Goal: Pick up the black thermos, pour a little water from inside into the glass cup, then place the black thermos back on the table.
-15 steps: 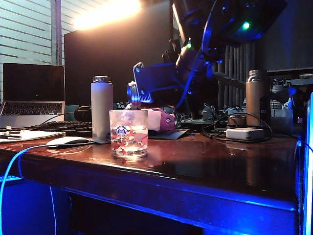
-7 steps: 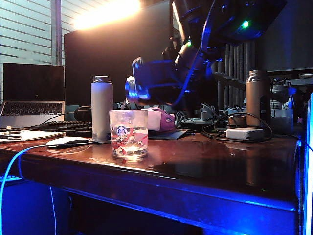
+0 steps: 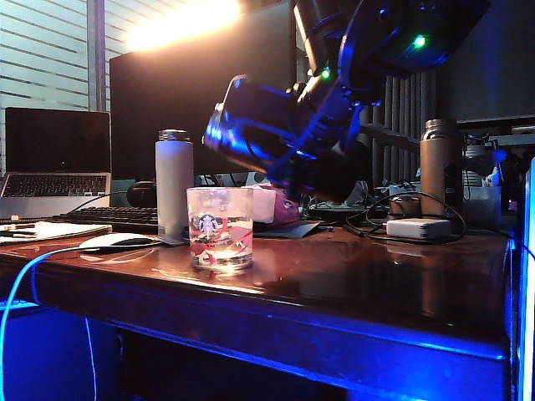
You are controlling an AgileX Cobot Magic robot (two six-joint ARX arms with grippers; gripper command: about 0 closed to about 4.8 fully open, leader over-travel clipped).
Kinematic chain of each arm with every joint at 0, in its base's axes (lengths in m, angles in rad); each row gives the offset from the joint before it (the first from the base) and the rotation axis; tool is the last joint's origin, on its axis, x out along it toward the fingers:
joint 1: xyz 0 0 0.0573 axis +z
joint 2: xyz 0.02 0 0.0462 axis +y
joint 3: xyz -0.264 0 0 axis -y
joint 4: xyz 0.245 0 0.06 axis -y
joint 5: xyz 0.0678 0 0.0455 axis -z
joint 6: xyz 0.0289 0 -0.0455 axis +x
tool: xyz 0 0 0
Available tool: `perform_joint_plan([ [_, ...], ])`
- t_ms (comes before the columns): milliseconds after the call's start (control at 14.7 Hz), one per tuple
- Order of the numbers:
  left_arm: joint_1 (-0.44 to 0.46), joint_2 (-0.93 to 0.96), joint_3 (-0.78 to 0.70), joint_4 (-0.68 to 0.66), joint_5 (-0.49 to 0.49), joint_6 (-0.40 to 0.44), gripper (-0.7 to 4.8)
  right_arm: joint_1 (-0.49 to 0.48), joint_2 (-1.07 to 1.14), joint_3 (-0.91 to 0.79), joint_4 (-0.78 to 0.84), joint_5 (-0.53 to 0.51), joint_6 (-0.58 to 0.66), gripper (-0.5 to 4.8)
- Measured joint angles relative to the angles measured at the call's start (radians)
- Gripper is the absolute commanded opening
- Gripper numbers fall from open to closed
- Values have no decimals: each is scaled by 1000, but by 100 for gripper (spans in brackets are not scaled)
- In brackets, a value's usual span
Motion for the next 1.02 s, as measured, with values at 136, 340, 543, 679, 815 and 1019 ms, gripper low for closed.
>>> perform_joint_plan([
  [136,0,0,0,0,0,0,-3,-6,-5,0,-1,-2,233,0],
  [340,0,0,0,0,0,0,-3,-29,-72,0,-6,-2,454,0],
  [543,0,0,0,0,0,0,-3,-92,-176,-52,-3,-2,668,0],
  [679,0,0,0,0,0,0,-3,-131,-256,-130,10,-13,780,0],
  [815,0,0,0,0,0,0,-3,-159,-326,-257,132,-90,823,-1],
  [1019,0,0,0,0,0,0,-3,-209,-344,-389,313,-155,907,0],
])
